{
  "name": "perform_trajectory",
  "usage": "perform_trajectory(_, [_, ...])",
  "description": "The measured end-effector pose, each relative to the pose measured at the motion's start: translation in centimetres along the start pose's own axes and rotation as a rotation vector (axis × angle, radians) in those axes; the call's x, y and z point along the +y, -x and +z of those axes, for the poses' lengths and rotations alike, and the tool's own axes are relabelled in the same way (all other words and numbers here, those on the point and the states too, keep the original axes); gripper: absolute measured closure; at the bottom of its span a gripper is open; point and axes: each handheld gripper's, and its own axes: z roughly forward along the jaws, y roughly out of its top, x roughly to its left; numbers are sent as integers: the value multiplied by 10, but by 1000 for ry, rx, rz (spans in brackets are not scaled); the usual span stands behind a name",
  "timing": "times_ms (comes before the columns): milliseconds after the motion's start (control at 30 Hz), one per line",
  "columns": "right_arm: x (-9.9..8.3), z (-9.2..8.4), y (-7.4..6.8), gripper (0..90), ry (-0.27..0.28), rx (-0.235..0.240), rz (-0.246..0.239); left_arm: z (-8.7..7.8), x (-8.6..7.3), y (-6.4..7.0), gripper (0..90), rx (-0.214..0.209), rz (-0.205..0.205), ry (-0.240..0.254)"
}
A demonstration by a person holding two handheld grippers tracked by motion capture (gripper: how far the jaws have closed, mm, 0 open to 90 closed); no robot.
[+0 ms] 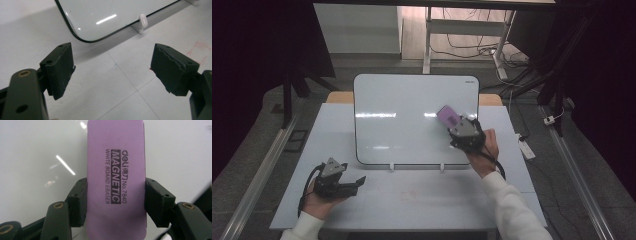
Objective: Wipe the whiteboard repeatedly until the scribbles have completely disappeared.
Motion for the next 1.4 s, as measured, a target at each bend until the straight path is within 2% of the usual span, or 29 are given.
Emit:
perform_trajectory(33, [0, 0, 0, 407, 0, 0, 0, 0, 0, 0, 198, 0, 2, -2])
perform_trajectory(133, [-8, -5, -22, 408, -23, 43, -58, 1, 0, 1, 198, -1, 2, -3])
perform_trajectory(200, [-11, -7, -28, 408, -35, 46, -93, 1, 1, 2, 198, 1, 5, -1])
perform_trajectory(233, [-9, -7, -21, 407, -45, 33, -71, 1, 1, 2, 198, 1, 5, -3])
perform_trajectory(267, [-9, -7, -21, 407, -45, 33, -71, 1, 1, 2, 198, 1, 6, -3])
perform_trajectory(367, [-6, -5, 3, 407, -36, -14, 29, 1, 1, 2, 197, 1, 3, -3])
perform_trajectory(433, [-2, -4, 16, 407, -34, -28, 64, 1, 0, 1, 197, -1, 1, -4])
perform_trajectory(500, [1, -2, 19, 407, -42, -27, 68, 2, 0, 1, 197, 1, 3, -7])
perform_trajectory(533, [2, -2, 16, 407, -41, -21, 66, 2, 0, 1, 197, -1, 4, -6])
perform_trajectory(600, [4, -2, 7, 407, -47, 0, 27, 1, 0, 1, 196, 0, 3, -5])
perform_trajectory(633, [2, -2, -8, 407, -54, 24, -26, 1, 0, 0, 197, -1, 2, -4])
perform_trajectory(667, [0, -4, -16, 407, -54, 35, -43, 1, 0, 0, 196, -1, 2, -3])
perform_trajectory(700, [0, -4, -16, 407, -54, 35, -43, 1, 0, 0, 196, -1, 2, -3])
perform_trajectory(767, [-9, -7, -27, 407, -42, 56, -53, 0, 0, 1, 196, 0, 5, -1])
perform_trajectory(867, [-24, -13, -37, 407, -34, 84, -42, 0, 0, 0, 197, -1, 3, -1])
perform_trajectory(967, [-34, -18, -40, 407, -29, 100, -48, 1, 1, 2, 197, -2, 7, -1])
perform_trajectory(1000, [-37, -18, -39, 406, -26, 95, -59, 1, 1, 2, 196, -3, 9, -3])
perform_trajectory(1100, [-38, -17, -28, 406, -11, 60, -41, 1, 1, 2, 196, -3, 8, -2])
perform_trajectory(1233, [-32, -13, -6, 405, 6, -6, 10, 1, 1, 2, 196, -2, 9, -5])
perform_trajectory(1267, [-31, -13, -2, 405, 7, -8, 21, 1, 1, 2, 196, -2, 8, -4])
perform_trajectory(1333, [-31, -12, 1, 405, 12, -14, 32, 1, 0, 2, 196, -1, 6, -2])
perform_trajectory(1400, [-32, -14, -2, 406, 12, -18, 28, 1, 0, 1, 196, -2, 3, -2])
